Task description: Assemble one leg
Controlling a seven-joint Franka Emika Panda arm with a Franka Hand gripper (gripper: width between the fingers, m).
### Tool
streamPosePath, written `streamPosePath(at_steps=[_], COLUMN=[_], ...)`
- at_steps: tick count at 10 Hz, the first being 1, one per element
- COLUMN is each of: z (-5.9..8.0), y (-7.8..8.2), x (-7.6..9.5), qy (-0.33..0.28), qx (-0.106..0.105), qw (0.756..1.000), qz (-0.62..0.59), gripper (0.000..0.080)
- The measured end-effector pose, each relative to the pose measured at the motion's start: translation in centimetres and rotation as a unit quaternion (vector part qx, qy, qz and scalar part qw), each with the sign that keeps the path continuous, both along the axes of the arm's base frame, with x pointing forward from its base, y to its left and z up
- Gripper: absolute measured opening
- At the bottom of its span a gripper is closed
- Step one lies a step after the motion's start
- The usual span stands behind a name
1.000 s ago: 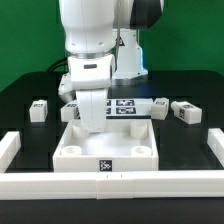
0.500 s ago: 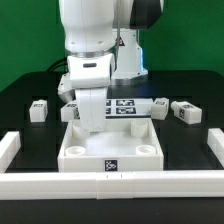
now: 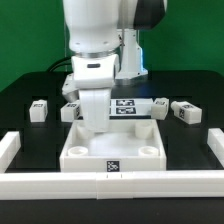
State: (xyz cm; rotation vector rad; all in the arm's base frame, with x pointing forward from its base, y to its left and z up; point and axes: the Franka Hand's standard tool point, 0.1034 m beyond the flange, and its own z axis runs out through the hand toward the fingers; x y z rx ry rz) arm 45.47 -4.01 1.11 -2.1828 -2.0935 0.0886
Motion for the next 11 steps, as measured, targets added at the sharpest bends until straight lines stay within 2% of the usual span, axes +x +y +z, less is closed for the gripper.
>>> streamPosePath(at_steps=[5, 6, 7, 11], z=[0.0, 0.0, 0.0, 0.0], y=[6.1, 7.7, 8.3, 8.2], x=[0.3, 0.7, 1.1, 2.6], qy=[-0.002, -0.004, -0.007, -0.008], qx=[0.010, 0.013, 0.015, 0.013], qw=[1.000, 1.000, 1.000, 1.000], qz=[0.004, 0.010, 0.015, 0.020], gripper=[0.0070, 0.0070, 0.0070, 0.0070])
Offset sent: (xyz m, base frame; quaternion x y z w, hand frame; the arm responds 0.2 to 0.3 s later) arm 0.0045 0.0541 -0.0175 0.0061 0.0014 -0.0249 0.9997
